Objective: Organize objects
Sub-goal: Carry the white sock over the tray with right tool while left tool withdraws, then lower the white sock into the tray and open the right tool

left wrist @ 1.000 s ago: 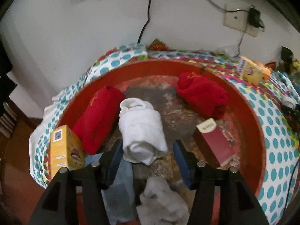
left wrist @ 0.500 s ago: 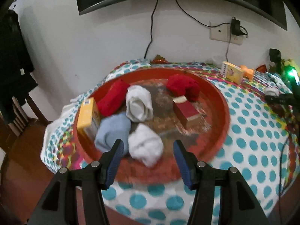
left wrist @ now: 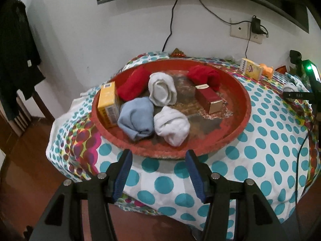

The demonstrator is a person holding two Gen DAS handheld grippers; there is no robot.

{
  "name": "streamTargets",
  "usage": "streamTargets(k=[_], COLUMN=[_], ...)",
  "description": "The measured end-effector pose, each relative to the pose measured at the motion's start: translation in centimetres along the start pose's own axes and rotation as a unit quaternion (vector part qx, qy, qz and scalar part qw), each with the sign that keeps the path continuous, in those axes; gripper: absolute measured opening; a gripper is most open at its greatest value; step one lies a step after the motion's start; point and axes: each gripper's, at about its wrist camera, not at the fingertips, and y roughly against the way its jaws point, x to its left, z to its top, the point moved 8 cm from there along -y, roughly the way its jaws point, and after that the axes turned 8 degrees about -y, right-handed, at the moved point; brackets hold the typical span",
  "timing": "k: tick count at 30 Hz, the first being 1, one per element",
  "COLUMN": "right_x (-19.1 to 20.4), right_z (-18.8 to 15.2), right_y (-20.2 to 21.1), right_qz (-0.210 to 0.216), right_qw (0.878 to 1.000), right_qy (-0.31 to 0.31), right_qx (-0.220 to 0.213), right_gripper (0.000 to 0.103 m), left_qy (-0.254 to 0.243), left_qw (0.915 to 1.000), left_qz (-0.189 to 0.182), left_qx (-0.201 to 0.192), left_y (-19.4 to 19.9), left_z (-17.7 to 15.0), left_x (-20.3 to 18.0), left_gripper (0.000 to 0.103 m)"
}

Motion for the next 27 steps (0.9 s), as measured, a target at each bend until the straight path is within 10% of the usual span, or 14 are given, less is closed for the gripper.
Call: streamTargets(k=[27], right_x=[28.9], right_z=[-6.1], right_y=[6.2], right_qz=[0.160], right_qw=[0.969], right_qy=[0.187], right_qx=[0.033], right_gripper=[0.047], left_qy=[0.079], left_qw=[0.9963], left_qz=[0.033], left_qx=[-0.006], left_y=[0.9], left_z=[0.0], left_x=[5.6], left_gripper=[0.056])
